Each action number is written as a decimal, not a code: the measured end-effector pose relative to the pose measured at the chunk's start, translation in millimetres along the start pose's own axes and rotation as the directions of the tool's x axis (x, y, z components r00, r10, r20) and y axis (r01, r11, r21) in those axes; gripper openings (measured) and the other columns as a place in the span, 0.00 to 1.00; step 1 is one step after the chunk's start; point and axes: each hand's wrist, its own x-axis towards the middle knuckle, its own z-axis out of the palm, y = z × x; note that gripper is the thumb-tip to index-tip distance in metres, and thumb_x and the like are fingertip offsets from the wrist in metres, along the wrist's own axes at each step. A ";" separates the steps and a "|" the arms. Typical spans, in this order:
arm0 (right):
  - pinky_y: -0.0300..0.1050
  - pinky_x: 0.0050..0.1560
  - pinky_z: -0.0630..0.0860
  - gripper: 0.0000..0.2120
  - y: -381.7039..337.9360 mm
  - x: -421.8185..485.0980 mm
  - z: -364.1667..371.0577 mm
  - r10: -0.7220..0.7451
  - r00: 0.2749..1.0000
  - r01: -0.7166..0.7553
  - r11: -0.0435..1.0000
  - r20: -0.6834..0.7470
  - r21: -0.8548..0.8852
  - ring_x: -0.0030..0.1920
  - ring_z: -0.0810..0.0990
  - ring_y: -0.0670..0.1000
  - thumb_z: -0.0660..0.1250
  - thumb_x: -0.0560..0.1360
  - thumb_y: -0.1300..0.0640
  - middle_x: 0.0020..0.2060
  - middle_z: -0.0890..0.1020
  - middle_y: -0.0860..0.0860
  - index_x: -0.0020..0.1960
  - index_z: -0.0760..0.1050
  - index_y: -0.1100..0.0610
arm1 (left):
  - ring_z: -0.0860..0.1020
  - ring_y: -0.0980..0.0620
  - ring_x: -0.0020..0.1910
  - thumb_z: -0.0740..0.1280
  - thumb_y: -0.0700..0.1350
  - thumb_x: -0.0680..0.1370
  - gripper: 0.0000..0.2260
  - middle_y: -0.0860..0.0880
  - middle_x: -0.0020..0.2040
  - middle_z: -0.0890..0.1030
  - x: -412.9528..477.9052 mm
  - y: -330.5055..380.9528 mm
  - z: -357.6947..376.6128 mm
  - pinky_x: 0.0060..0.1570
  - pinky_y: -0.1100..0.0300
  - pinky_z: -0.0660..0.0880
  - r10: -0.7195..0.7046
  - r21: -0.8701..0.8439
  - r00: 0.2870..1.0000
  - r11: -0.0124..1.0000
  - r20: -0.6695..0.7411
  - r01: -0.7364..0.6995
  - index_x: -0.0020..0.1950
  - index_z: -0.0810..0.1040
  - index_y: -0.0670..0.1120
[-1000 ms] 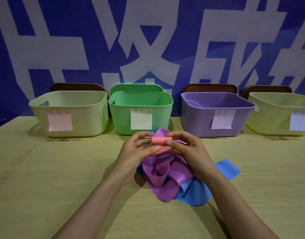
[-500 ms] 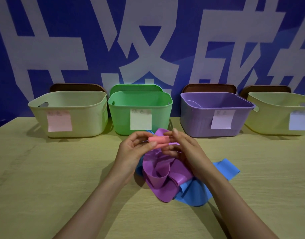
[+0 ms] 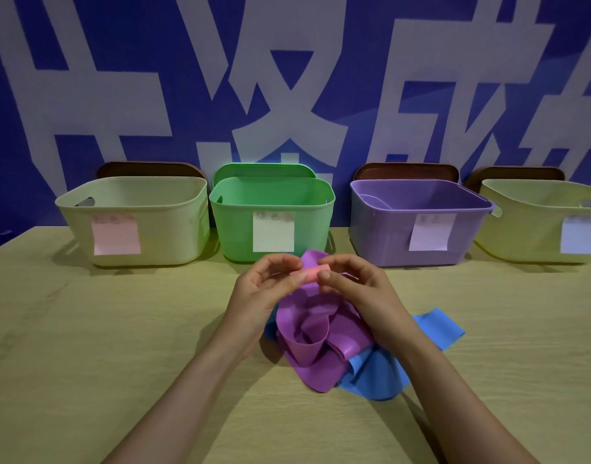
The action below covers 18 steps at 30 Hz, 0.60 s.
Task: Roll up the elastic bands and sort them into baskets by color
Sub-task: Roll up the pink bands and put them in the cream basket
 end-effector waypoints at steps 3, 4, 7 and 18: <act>0.44 0.49 0.78 0.10 -1.5 -1.6 1.0 -0.014 1.000 0.014 1.000 0.001 -0.019 0.45 0.82 0.50 0.70 0.72 0.65 0.46 0.83 0.55 0.53 0.78 0.59 | 0.81 0.54 0.49 0.73 0.39 0.71 0.10 0.49 0.47 0.84 0.6 -2.2 -2.0 0.52 0.61 0.78 0.065 0.186 0.998 0.981 -0.013 -0.061 0.52 0.80 0.42; 0.44 0.49 0.79 0.10 -1.8 -1.8 1.5 -0.022 1.000 0.022 1.000 -0.006 -0.017 0.44 0.82 0.50 0.70 0.72 0.65 0.46 0.82 0.54 0.54 0.77 0.59 | 0.81 0.54 0.49 0.73 0.41 0.72 0.09 0.50 0.47 0.84 -1.2 -2.5 -1.3 0.52 0.62 0.77 0.094 0.268 0.996 0.959 0.003 -0.092 0.51 0.81 0.44; 0.44 0.50 0.80 0.12 -5.3 -5.3 3.2 -0.049 0.998 0.046 0.997 -0.042 -0.060 0.43 0.83 0.52 0.70 0.73 0.65 0.44 0.81 0.54 0.55 0.74 0.63 | 0.81 0.56 0.49 0.72 0.45 0.72 0.07 0.53 0.46 0.84 -7.9 -0.6 1.7 0.50 0.65 0.76 0.119 0.373 0.992 0.920 0.037 -0.124 0.49 0.82 0.48; 0.38 0.44 0.81 0.05 -55.6 11.6 34.2 0.066 0.998 -0.067 0.982 0.011 0.175 0.36 0.83 0.49 0.68 0.74 0.63 0.41 0.81 0.57 0.49 0.75 0.63 | 0.81 0.47 0.45 0.67 0.36 0.76 0.12 0.38 0.54 0.79 -4.6 57.7 -3.6 0.52 0.54 0.78 -0.106 0.077 0.994 0.992 0.010 0.105 0.58 0.71 0.41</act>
